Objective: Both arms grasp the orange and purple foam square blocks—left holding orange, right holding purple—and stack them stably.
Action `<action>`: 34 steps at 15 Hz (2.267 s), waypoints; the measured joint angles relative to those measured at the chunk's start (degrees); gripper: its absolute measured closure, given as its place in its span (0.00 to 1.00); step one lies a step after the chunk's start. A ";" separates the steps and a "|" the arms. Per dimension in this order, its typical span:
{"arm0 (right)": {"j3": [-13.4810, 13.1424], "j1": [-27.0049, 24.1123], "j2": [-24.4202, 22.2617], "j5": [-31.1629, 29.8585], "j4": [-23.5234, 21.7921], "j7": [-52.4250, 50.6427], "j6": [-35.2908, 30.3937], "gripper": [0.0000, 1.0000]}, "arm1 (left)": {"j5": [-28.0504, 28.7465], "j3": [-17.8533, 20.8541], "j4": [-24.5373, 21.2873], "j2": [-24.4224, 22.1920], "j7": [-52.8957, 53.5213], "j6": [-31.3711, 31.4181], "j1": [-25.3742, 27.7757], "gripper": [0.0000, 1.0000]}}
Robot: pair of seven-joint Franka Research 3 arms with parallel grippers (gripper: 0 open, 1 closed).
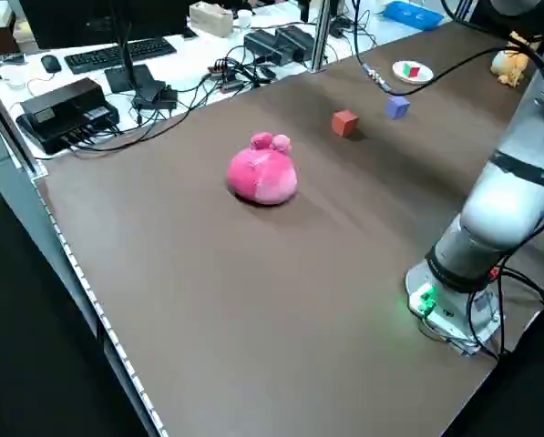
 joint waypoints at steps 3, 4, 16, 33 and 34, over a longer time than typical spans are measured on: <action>0.00 0.05 0.00 0.00 0.00 0.00 0.00 0.00 | -0.14 2.35 0.57 0.08 0.00 -0.07 -2.07 0.00; 0.00 0.06 0.00 0.00 0.00 0.00 0.00 0.00 | -0.14 2.36 0.63 0.08 -0.02 -0.07 -2.06 0.00; 0.10 6.02 1.16 0.21 -0.61 1.67 2.32 0.00 | -3.29 2.13 0.67 6.56 1.29 0.11 -3.46 0.00; 0.44 28.40 23.09 0.23 -1.63 66.18 28.75 0.00 | -35.01 2.19 1.21 24.09 62.39 7.08 3.39 0.00; 0.45 28.58 23.89 0.23 -1.53 69.02 29.39 0.00 | -37.04 2.08 1.20 24.81 67.88 7.09 3.21 0.00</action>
